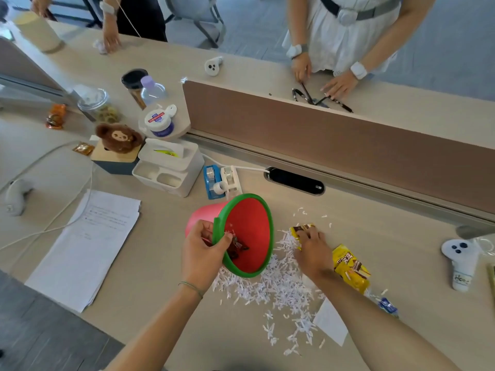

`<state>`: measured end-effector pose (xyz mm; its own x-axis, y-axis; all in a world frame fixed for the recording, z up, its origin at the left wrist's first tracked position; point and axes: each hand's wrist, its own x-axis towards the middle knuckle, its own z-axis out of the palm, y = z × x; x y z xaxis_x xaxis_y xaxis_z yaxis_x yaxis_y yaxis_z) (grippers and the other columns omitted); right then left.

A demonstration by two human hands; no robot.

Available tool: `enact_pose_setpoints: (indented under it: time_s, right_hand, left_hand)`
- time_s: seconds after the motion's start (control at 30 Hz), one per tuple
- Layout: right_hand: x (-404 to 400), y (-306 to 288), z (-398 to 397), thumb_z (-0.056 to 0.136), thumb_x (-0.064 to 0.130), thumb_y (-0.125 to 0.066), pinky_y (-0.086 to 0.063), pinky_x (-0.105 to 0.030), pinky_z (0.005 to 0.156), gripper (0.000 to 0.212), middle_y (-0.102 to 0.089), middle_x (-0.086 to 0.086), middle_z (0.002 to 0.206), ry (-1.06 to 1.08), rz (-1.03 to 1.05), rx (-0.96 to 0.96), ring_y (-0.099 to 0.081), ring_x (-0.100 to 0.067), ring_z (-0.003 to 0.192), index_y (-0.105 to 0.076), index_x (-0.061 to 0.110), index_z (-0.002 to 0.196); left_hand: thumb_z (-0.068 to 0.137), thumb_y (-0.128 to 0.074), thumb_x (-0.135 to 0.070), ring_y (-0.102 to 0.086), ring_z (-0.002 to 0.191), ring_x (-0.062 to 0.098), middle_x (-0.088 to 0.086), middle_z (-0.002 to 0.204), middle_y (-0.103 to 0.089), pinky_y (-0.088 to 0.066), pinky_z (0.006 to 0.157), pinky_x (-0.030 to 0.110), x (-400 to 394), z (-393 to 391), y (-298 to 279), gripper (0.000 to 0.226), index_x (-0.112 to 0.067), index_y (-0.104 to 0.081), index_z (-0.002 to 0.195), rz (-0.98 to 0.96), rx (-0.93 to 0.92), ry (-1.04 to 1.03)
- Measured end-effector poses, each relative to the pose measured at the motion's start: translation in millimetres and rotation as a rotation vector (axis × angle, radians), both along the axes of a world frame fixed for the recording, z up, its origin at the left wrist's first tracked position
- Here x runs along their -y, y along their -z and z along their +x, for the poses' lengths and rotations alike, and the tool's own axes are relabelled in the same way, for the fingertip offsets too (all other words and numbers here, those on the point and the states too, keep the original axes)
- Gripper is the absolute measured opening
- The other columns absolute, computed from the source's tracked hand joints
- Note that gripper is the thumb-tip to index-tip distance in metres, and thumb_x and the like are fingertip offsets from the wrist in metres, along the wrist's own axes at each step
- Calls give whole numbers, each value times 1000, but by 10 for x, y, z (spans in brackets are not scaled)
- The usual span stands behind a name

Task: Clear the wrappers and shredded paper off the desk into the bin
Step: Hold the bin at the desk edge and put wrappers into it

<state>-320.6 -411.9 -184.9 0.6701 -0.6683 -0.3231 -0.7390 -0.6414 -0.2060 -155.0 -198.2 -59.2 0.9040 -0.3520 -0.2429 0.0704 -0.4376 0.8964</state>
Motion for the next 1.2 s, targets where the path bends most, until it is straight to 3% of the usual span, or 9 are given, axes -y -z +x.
enact_pose_setpoints:
  time_s: [0.2, 0.3, 0.53, 0.6, 0.7, 0.77, 0.93, 1.07, 1.2]
  right_hand:
    - [162, -14, 90, 81, 6, -64, -51, -37, 77, 26, -71, -9, 109, 298, 197, 175, -66, -33, 100, -71, 14, 104]
    - [307, -65, 44, 80, 5, -70, -52, -34, 85, 28, -74, -9, 111, 457, 281, 216, -68, -31, 103, -77, 13, 107]
    - [199, -569, 18, 80, 7, -81, -50, -31, 84, 27, -71, -5, 96, 631, 403, 496, -67, -23, 92, -76, 10, 107]
    - [88, -855, 98, 79, 5, -81, -52, -33, 82, 20, -70, 0, 85, 619, 441, 598, -68, -24, 86, -74, 17, 93]
    - [-127, -1302, 232, 80, 3, -80, -54, -33, 76, 28, -70, 4, 77, 547, 524, 724, -67, -20, 77, -68, 28, 77]
    - [-306, -1483, 349, 79, 2, -80, -55, -30, 71, 28, -71, 3, 78, 479, 604, 772, -66, -15, 74, -69, 27, 79]
    - [-738, -1494, 700, 78, 13, -84, -57, -23, 75, 23, -74, 9, 86, 280, 687, 712, -70, -3, 80, -71, 27, 91]
    - [-863, -1355, 754, 86, 38, -76, -54, -31, 95, 39, -74, 10, 104, 266, 820, 562, -69, -4, 99, -68, 26, 122]
    - [-735, -1377, 617, 99, 32, -61, -47, -30, 105, 31, -68, 10, 124, 274, 956, 580, -63, -6, 116, -66, 28, 129]
  left_hand:
    - [80, -87, -25, -51, 63, 18, -17, 61, -53, -56, 64, 53, 8, -37, -44, 32, -27, -55, 75, 50, 21, 5]
    - [79, -85, -26, -55, 63, 18, -14, 63, -56, -59, 64, 57, -10, -42, -42, 29, -29, -57, 76, 37, 8, 15]
    - [82, -84, -10, -52, 54, 6, 0, 70, -52, -50, 50, 25, 28, -69, -70, 31, -15, -53, 80, 9, 15, 29]
    - [82, -84, -11, -51, 53, 4, -1, 70, -52, -52, 51, 29, 27, -73, -74, 31, -14, -53, 81, 4, 2, 13]
    - [80, -85, -17, -59, 60, 17, -7, 67, -54, -61, 62, 53, -4, -107, -70, 31, -25, -55, 78, -9, -34, -18]
    - [80, -86, -25, -64, 66, 31, -11, 65, -55, -60, 64, 61, -42, -144, -56, 32, -30, -55, 76, -16, -54, -15]
    - [74, -82, -48, -68, 73, 34, 8, 75, -66, -60, 65, 61, -41, -204, -164, 31, -33, -56, 82, -60, -32, -7]
    - [86, -82, -28, -64, 71, 35, 14, 77, -64, -57, 68, 60, -56, -225, -173, 27, -20, -56, 86, -55, 10, -2]
    - [87, -81, -22, -57, 61, 8, 0, 72, -62, -51, 64, 37, -43, -228, -140, 24, -18, -58, 86, -64, 20, 35]
